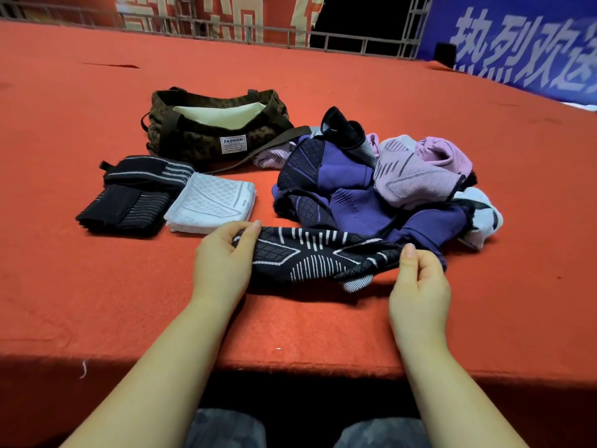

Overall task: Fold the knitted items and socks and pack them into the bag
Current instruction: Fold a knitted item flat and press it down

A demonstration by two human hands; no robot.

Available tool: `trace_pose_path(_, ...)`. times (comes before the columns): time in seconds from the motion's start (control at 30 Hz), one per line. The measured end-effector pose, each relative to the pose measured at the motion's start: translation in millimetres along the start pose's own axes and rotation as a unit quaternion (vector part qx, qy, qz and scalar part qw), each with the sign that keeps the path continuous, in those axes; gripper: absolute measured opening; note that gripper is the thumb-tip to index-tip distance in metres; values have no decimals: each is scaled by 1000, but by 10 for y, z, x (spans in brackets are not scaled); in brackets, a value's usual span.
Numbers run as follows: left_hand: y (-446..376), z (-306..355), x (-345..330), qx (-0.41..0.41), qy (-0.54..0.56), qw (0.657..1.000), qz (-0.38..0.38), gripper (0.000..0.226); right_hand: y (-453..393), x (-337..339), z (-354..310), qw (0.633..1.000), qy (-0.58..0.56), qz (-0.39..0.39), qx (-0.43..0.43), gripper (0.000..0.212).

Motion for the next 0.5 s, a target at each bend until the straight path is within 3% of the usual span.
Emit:
trace_pose_path(0.13, 18, -27, -183, -28, -162, 983, -77, 10, -15, -109, 46, 999, 5, -50, -17, 37)
trace_pose_path(0.2, 27, 122, -85, -99, -239, 966, -15, 14, -10, -146, 51, 997, 14, -69, -14, 39)
trace_pose_path(0.3, 232, 492, 31, -254, -231, 937, 61, 25, 5, -176, 58, 996, 23, -86, -21, 40)
trace_pose_path(0.37, 433, 582, -172, -316, -211, 924, -35, 37, 9, -190, 72, 996, 22, -88, -26, 42)
trace_pose_path(0.43, 568, 484, -421, -310, -223, 912, -148, 56, 22, -182, 45, 997, 18, -76, -12, 38)
trace_pose_path(0.5, 544, 403, -531, -299, -232, 909, -173, 58, 56, -160, -111, 996, 40, -59, 51, 31)
Point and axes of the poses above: each hand's wrist, its own y-axis away from the middle knuckle, its own x-axis out of the back of the hand, z = x × y, the point moved 9 cm from there along -y, towards the middle knuckle, and after that the axes turned 13 degrees about -y, right-handed, at the moved point
